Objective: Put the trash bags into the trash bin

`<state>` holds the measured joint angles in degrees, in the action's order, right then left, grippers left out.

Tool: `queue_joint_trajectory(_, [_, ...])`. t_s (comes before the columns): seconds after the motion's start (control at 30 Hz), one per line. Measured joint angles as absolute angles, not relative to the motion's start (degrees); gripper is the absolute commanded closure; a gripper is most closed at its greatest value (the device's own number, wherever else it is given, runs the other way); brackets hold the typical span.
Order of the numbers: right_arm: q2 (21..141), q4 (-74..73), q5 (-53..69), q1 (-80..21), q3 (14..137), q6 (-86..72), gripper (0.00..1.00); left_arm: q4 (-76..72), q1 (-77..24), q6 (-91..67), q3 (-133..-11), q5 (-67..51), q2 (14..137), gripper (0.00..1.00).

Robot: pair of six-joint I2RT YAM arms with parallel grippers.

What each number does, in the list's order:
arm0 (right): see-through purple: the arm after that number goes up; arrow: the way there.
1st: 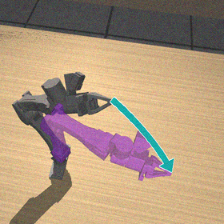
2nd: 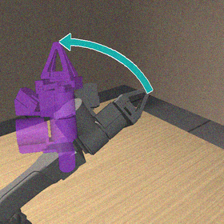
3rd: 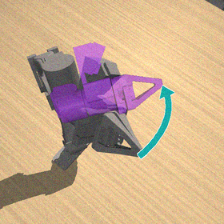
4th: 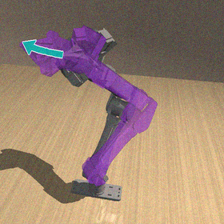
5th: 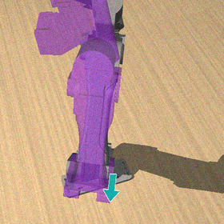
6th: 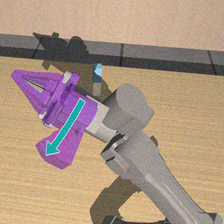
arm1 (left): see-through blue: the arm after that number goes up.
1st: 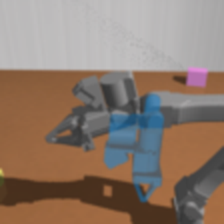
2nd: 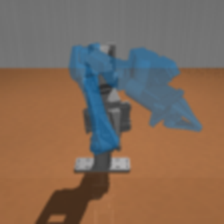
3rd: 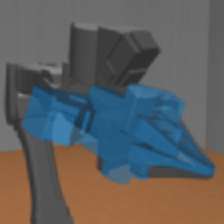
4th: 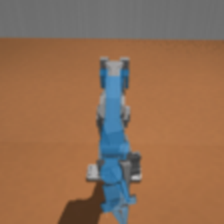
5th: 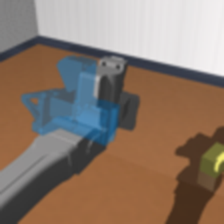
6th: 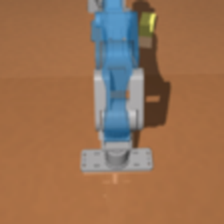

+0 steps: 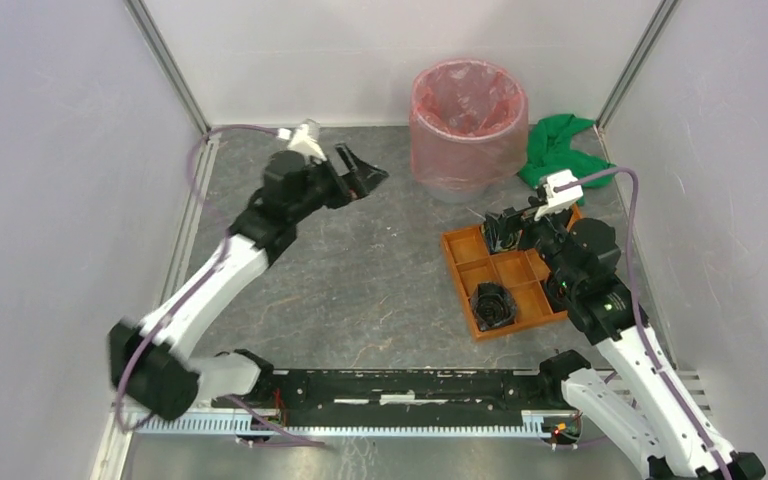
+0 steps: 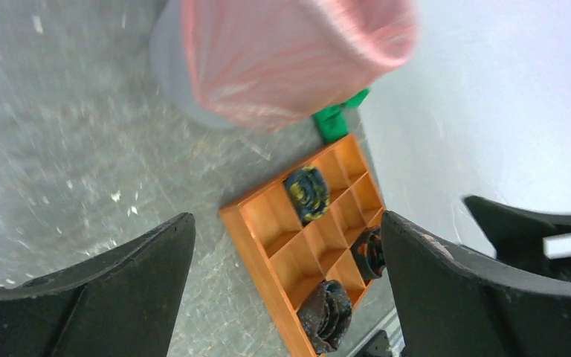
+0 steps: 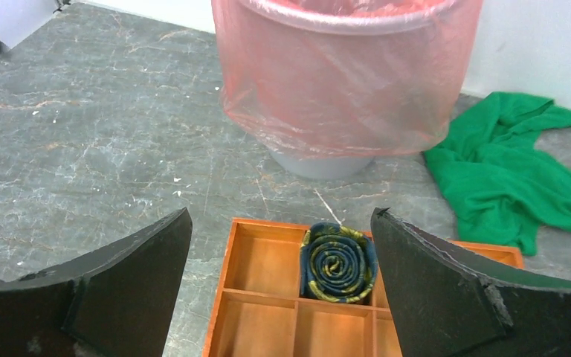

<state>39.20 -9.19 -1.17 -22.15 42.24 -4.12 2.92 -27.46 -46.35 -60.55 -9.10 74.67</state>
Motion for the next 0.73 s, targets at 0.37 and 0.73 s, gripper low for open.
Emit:
queue_joint_trajectory(0.37, [26.8,-14.8,-7.0,-22.1,56.6,-1.4,0.02,15.0,-27.5,-26.2,-72.6,1.4,47.4,0.0])
queue_joint_trajectory(0.73, [26.0,-15.4,-14.1,-22.1,59.3,-4.7,0.02,17.5,-27.5,-20.6,-73.5,1.5,46.3,0.0])
